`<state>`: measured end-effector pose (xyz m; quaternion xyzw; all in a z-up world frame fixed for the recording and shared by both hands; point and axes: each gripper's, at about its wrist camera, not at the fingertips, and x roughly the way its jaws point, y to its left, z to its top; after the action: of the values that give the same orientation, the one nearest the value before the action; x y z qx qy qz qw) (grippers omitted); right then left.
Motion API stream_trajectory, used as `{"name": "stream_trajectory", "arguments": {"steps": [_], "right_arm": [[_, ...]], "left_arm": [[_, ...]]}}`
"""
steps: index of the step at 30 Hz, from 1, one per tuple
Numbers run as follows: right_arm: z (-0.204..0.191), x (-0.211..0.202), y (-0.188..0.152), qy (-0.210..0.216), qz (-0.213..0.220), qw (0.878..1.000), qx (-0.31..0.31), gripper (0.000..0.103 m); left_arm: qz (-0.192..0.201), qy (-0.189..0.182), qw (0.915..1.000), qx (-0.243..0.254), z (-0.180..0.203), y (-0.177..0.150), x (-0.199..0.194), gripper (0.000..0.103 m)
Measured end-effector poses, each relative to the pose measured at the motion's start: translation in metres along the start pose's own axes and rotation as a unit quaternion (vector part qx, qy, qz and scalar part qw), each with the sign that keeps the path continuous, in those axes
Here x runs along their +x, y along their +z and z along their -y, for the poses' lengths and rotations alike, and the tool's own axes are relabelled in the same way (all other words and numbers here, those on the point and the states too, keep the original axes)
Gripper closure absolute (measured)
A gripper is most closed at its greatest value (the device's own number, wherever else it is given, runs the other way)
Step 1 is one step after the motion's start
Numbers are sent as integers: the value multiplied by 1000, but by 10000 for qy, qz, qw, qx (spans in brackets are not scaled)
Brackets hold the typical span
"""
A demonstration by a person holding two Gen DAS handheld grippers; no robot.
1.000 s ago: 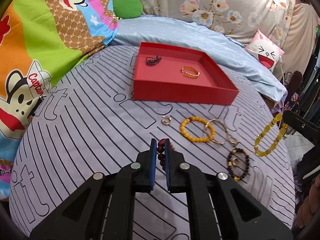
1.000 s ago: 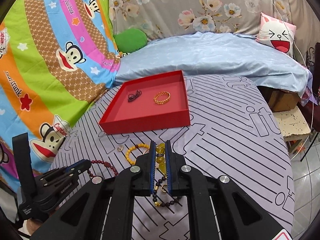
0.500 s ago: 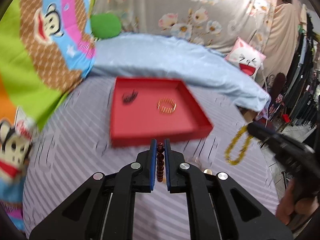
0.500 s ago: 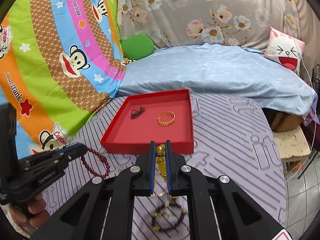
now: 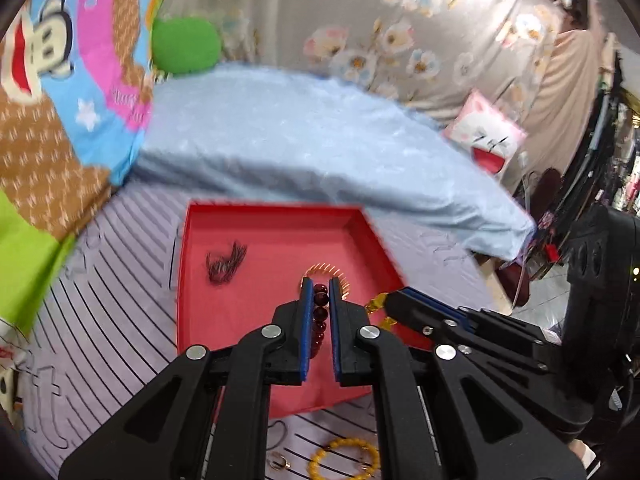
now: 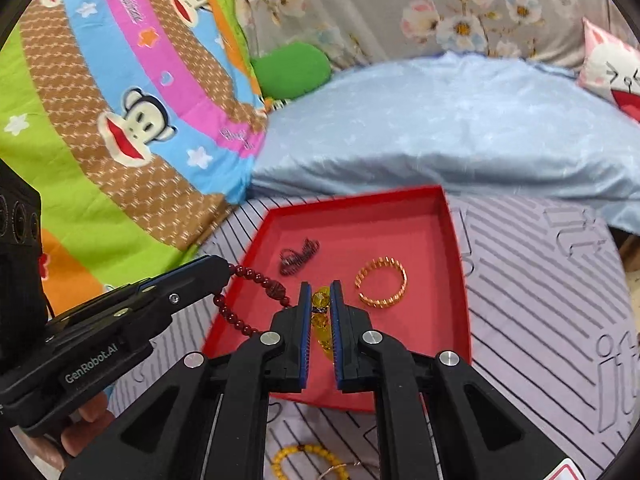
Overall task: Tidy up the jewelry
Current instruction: 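Carry both bracelets into the red tray and open both tools, then withdraw both tools from the tray toward the remaining jewelry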
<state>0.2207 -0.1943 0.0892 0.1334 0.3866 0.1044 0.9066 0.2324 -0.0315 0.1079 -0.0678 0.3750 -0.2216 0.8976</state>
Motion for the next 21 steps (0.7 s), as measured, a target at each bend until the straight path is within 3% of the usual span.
{"name": "stream_trajectory", "arguments": {"steps": [6,12,14,16,18,21], "right_arm": [[28,26,-18,-410,-302,9987,74,94],[31,25,-21,-774,-196,9966,-217,94],[28,21,-21,-915,-78,9951,-359,88],[24,13,-20,-980,74,9942,-448,73],[20,3,-20,-1005,213,9934,-518,67],[14,-12,-24,-1047,355,9919,-618,67]], "left_arm": [[-419,479,9980,39,-25,-25,43,95],[-322,985,9943,242,-31,-35,48,95],[-229,1145,9928,282,-32,-35,46,93],[-128,1315,9908,280,-33,-35,41,78],[-29,1415,9897,236,-34,-35,34,68],[103,1534,9879,223,-33,-36,21,68]]}}
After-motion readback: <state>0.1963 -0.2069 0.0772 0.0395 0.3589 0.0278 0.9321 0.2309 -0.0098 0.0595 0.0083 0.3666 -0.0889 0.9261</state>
